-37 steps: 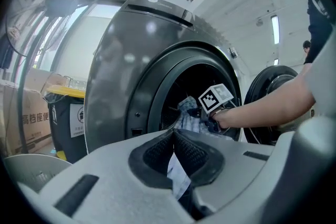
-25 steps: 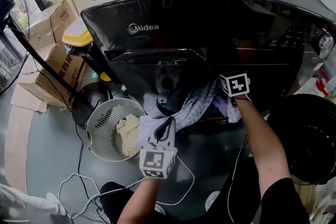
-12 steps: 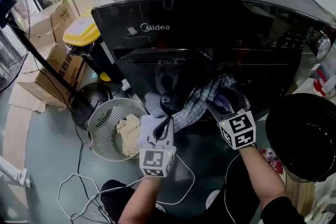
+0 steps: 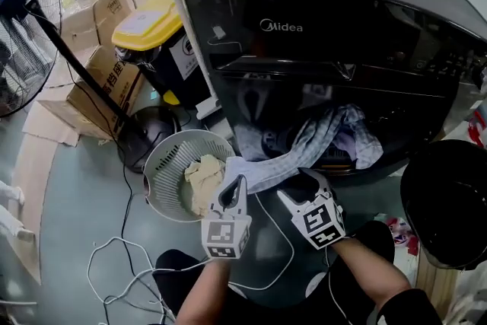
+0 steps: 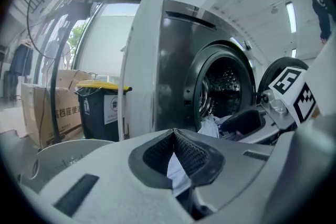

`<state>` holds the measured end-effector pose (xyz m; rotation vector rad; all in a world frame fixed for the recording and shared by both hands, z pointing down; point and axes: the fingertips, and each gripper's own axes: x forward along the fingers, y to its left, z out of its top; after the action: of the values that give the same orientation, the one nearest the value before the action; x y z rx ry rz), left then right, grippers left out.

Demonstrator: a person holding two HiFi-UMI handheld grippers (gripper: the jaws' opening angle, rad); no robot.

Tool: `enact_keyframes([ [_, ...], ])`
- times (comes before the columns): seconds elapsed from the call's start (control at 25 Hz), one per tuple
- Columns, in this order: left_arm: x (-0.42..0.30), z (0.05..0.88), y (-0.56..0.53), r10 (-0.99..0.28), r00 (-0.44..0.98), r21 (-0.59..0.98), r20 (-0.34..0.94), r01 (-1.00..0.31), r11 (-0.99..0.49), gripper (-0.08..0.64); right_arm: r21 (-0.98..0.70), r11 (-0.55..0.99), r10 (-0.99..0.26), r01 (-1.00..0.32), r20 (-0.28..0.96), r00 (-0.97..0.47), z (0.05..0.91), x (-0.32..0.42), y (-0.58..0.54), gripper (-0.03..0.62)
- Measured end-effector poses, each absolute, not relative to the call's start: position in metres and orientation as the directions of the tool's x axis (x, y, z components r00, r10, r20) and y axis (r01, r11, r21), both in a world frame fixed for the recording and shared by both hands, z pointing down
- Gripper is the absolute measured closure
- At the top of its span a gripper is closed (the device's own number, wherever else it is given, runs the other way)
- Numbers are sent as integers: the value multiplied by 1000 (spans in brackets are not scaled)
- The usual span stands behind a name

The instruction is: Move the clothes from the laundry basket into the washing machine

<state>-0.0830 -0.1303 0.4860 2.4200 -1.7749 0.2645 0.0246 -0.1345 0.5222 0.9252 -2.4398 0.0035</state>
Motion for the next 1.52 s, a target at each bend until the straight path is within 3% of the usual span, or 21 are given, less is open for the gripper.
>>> enact_keyframes([
  [0.28,-133,500,-118,-942,216,-2,257,-975,-224,554,376,840,-543,-392,554,-631,562,-63,-116,325],
  [0.68,-164,510,-101,-947,178,5,267,-983,-183,554,624,752,-641,-212,617,-458,612,-86,-142,330],
  [0.88,-169,510,-98,-947,177,12,270,-983,-181,554,677,693,-704,-248,562,-434,605,-84,-150,543],
  [1.2,-154,500,-105,-946,210,14,248,-977,-213,554,532,721,-693,-444,529,-490,565,-59,-139,561],
  [1.52,-125,495,-116,-936,259,15,238,-965,-263,554,505,609,-793,-612,394,-464,497,7,-149,561],
])
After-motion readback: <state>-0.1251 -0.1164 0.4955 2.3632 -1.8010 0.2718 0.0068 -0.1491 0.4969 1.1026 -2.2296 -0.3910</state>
